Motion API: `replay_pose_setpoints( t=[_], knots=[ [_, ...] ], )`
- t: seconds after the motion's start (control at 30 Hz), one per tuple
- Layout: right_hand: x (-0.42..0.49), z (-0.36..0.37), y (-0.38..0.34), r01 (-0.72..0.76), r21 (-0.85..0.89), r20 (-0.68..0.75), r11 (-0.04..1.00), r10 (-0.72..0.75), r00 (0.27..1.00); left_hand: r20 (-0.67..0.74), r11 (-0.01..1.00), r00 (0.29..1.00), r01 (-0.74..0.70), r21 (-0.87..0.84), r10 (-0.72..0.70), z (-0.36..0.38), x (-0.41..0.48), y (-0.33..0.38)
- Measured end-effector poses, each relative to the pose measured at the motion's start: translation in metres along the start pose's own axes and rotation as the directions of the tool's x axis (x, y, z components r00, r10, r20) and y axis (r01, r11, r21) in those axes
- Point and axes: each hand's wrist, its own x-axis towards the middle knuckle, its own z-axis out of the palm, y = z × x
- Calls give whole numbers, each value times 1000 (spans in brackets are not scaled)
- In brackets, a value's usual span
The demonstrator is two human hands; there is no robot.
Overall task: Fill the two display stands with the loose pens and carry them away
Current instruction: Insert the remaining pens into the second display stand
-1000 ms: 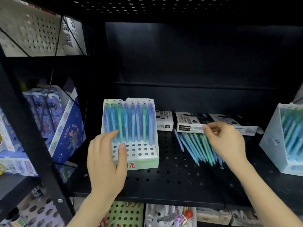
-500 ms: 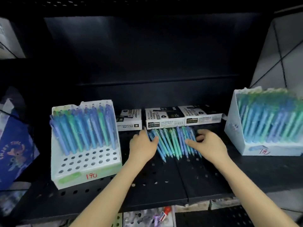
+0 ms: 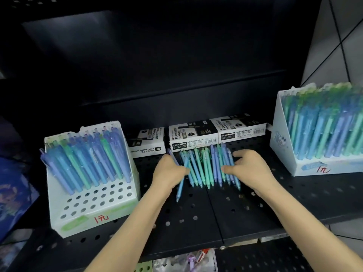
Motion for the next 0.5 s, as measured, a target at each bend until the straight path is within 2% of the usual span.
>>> replay_pose_setpoints(
  t=[0.2,0.33,0.43,0.5],
  knots=[
    [9,0,10,-100,304,53,947,88,995,14,998,999,35,-49,-34,-5,1,-4],
    [6,-4,10,-122,456,114,882,78,990,-12,994,997,70,-85,-71,-13,-6,-10],
    [3,-7,8,-135,497,162,857,61,985,-12,970,995,92,-224,-97,-20,-15,-16],
    [1,-7,7,-136,503,188,854,45,981,6,903,991,123,-413,-132,-25,-24,-17]
  ],
)
